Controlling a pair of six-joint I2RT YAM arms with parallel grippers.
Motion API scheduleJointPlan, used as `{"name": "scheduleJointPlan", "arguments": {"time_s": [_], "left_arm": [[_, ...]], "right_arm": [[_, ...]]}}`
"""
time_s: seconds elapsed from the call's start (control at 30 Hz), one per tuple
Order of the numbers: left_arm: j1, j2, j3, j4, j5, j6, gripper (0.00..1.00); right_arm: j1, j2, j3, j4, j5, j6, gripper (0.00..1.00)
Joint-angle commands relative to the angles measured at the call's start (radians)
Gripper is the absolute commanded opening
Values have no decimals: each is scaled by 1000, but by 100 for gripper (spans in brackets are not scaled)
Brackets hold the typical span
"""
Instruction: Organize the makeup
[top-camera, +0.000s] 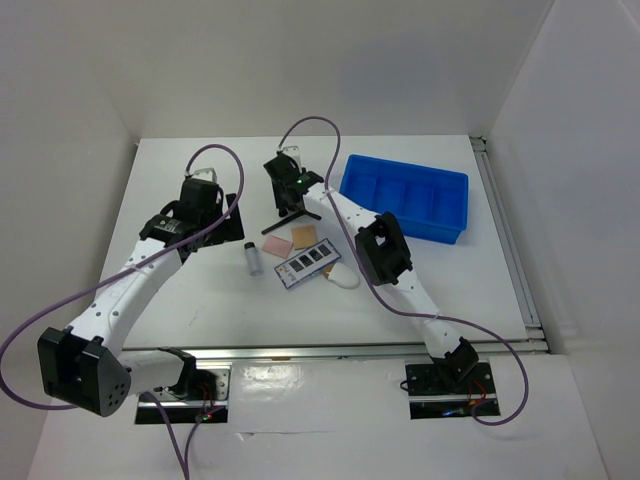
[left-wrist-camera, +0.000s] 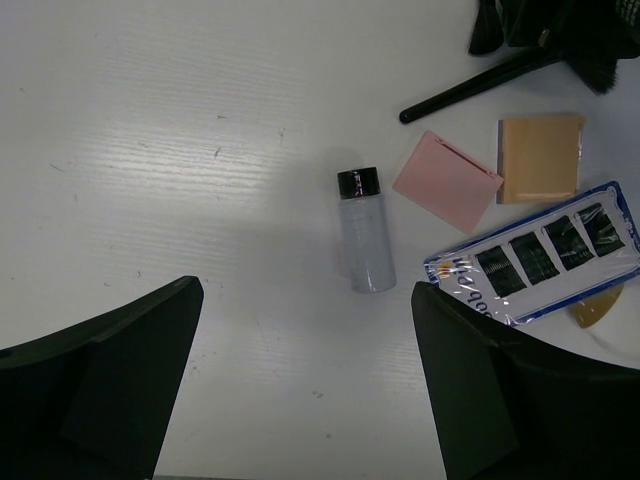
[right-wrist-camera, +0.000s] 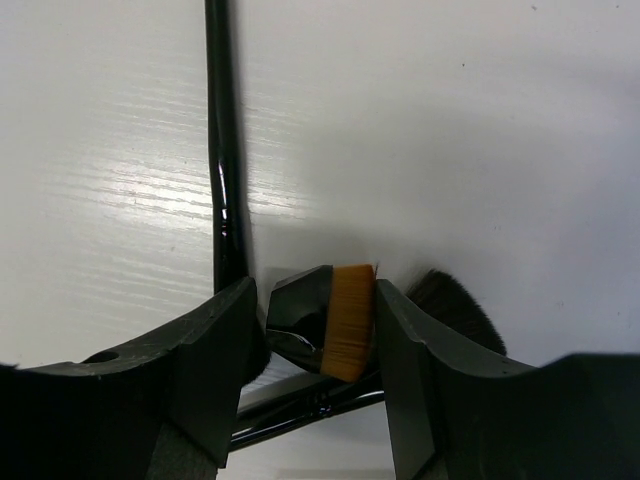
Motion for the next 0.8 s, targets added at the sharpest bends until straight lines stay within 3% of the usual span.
{"name": "scheduleJointPlan", "arguments": {"time_s": [0.0,0.1,0.23,0.4,0.77], "left_arm": [[-4,4,-9,8,5,25,100],[-4,4,-9,8,-5,25,100],[-4,4,-9,8,-5,34,100],[-4,4,-9,8,-5,34,100],[-4,4,-9,8,-5,34,100]], "right_arm": [[8,1,27,47,3,-4,58],[8,10,27,36,-6,6,57],[8,10,27,27,-6,6,46],[8,-24,16,27,3,6,41],[8,-260,-52,94,3,-24,41]]}}
